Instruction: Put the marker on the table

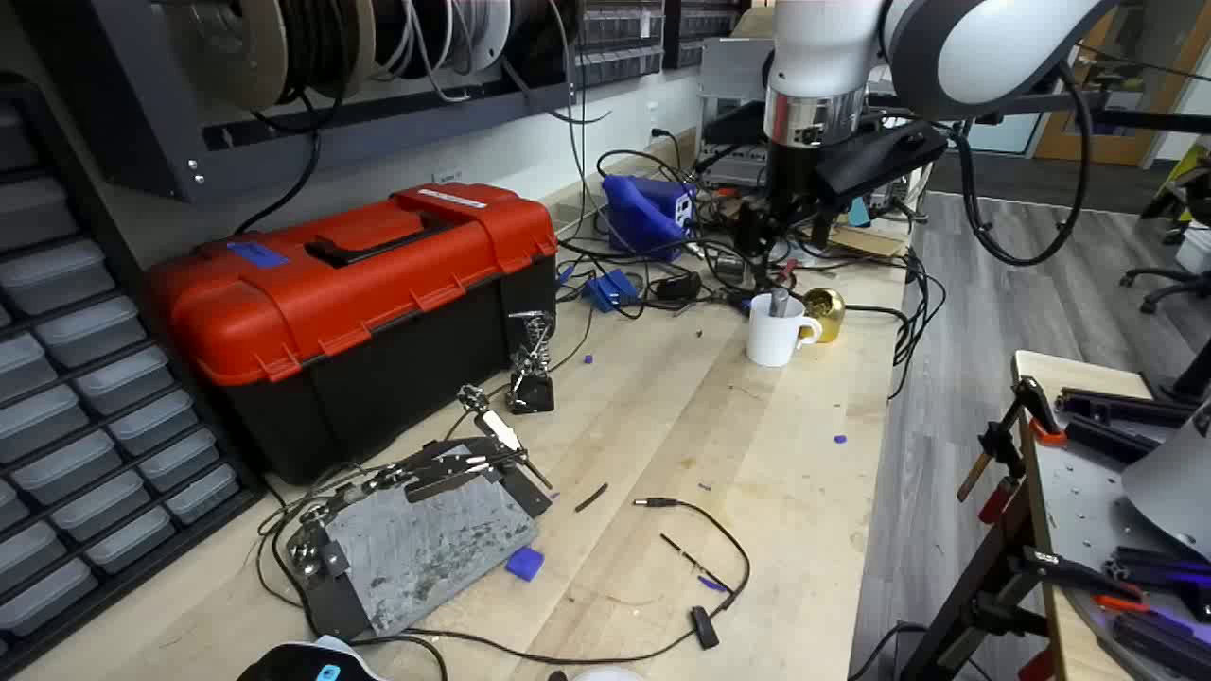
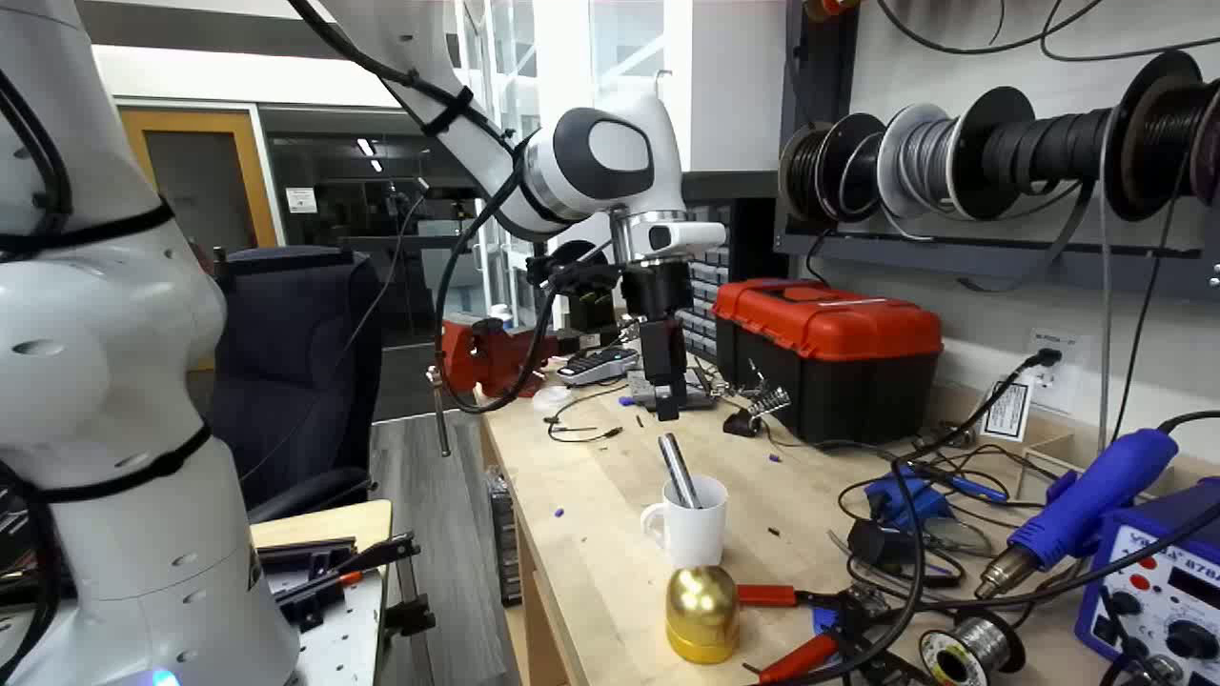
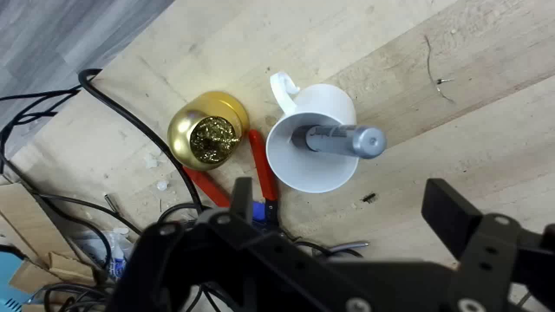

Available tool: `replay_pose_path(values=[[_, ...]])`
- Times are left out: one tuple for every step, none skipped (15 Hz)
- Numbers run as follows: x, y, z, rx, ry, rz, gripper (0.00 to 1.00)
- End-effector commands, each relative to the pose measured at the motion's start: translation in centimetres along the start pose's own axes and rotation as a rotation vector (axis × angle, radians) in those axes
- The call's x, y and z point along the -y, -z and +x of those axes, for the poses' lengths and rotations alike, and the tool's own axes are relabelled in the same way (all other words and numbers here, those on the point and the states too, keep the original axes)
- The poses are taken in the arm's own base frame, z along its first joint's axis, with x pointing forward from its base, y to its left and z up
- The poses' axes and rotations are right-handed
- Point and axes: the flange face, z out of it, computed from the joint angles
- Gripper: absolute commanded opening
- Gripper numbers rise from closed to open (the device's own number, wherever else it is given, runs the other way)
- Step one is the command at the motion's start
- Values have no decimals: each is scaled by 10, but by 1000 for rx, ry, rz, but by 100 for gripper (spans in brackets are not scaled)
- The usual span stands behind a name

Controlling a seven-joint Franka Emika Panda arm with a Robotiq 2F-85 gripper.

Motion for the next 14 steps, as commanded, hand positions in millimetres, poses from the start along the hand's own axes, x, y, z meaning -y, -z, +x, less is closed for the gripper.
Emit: replay_pose_path(values=[[0, 0, 0, 1, 0, 0, 100], [0, 0, 0, 1, 0, 0, 100], [0, 0, 0, 1, 0, 0, 100], [0, 0, 0, 1, 0, 0, 100], [0, 0, 0, 1, 0, 0, 100], [0, 0, 0, 1, 0, 0, 100], [0, 0, 0, 1, 0, 0, 100], [0, 0, 0, 1, 0, 0, 100], [0, 0, 0, 1, 0, 0, 100], [0, 0, 0, 1, 0, 0, 100], [0, 0, 0, 1, 0, 0, 100], [0, 0, 0, 1, 0, 0, 100], [0, 0, 0, 1, 0, 0, 100], [4, 0, 0, -4, 18, -5, 100]])
